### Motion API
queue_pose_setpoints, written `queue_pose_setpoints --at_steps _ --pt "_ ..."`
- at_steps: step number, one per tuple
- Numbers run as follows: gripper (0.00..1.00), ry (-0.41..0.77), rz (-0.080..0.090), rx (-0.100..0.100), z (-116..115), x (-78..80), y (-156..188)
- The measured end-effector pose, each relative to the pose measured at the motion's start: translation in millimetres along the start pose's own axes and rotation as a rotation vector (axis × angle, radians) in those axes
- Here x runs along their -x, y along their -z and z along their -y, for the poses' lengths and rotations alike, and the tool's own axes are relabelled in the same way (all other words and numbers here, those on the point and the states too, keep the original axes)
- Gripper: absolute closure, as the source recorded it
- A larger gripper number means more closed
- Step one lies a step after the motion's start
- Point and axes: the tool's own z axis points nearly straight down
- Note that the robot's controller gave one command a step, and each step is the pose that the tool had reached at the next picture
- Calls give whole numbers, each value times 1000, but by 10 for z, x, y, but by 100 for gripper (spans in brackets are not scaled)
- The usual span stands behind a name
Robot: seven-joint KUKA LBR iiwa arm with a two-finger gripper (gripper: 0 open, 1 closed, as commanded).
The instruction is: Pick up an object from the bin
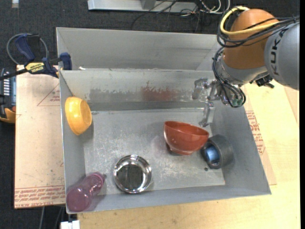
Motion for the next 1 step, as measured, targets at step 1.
queue_pose_setpoints --at_steps 1 --pt "0 0 0 0 0 0 0"
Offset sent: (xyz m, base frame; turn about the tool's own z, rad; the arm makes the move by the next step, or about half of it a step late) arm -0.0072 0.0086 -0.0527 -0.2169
